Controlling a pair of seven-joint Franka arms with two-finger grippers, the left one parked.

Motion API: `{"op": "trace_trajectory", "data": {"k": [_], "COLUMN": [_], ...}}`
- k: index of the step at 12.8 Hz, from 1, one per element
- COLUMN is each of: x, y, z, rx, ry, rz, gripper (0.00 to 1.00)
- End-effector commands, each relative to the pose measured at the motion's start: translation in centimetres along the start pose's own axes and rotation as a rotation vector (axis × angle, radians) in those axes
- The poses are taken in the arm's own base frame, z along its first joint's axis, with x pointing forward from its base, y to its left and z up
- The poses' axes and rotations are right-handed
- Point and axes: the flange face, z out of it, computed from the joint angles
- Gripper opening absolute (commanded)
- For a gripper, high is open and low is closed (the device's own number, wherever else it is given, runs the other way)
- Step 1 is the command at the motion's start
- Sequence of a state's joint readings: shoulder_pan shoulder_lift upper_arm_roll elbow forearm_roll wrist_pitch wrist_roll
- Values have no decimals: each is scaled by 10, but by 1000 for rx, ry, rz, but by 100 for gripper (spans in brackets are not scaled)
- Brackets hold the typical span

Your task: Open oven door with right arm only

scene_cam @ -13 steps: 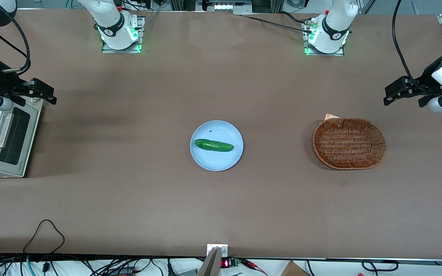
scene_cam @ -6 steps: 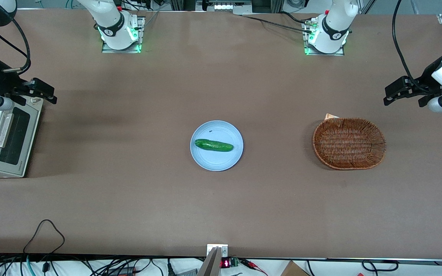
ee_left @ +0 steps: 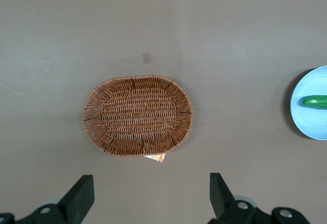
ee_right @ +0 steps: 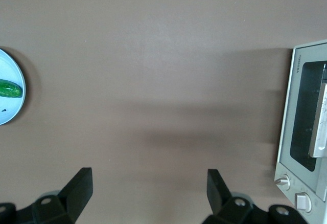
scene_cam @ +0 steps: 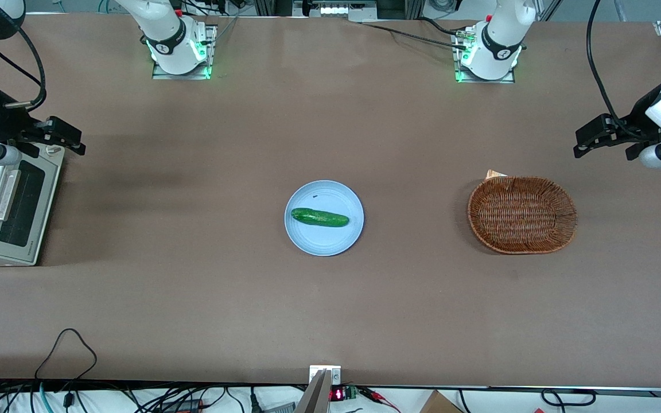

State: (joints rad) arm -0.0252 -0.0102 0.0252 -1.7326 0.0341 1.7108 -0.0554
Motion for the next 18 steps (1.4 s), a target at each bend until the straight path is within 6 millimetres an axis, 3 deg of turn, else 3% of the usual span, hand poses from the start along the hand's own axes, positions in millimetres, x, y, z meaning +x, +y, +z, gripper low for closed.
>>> {"op": "trace_trajectory", "data": {"k": [1,6,7,9,10,15,18], "x": [0,-4,-3,-4,-4,-7,-14], "y": [0,0,1,1,4,6,23], "z": [-6,-3,-3,-3,-4,-6,-3], "rx": [5,10,10,7,9,-3,4], "ry": [-5,-38,-37,-39,-38,-73,-174], "rz": [-18,-15,-15,-20,-12,-8,30], "gripper": [99,99,93,13,1,0,0]}}
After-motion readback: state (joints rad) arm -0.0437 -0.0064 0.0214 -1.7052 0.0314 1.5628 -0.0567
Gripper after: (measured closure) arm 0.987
